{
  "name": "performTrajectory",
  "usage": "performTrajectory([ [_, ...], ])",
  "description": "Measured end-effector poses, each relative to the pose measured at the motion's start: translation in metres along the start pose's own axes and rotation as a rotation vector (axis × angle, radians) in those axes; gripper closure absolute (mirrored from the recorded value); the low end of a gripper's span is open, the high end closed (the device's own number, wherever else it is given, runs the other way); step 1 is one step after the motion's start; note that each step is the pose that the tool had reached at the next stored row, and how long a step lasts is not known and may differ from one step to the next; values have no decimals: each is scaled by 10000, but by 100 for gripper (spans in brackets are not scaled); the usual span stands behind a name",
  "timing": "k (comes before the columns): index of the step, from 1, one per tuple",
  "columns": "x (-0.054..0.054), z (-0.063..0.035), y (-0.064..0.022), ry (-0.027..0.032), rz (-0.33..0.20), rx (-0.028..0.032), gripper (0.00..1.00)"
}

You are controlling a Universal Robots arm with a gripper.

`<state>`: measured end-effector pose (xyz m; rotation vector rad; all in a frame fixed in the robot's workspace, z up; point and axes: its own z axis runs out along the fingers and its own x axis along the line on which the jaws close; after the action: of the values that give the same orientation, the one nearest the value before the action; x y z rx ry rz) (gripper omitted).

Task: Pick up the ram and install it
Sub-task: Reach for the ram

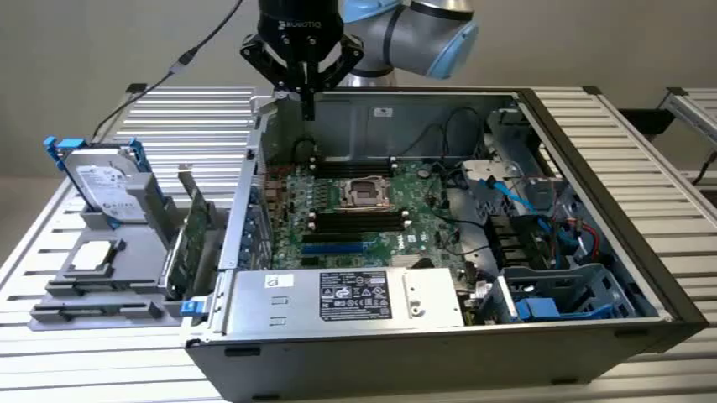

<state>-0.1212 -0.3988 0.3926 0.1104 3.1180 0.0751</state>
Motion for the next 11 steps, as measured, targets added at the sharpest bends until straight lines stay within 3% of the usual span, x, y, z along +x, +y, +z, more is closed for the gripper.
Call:
performTrajectory([
  [9,0,0,0,0,0,0,89],
  [11,45,-4,-8,20,2,7,89],
])
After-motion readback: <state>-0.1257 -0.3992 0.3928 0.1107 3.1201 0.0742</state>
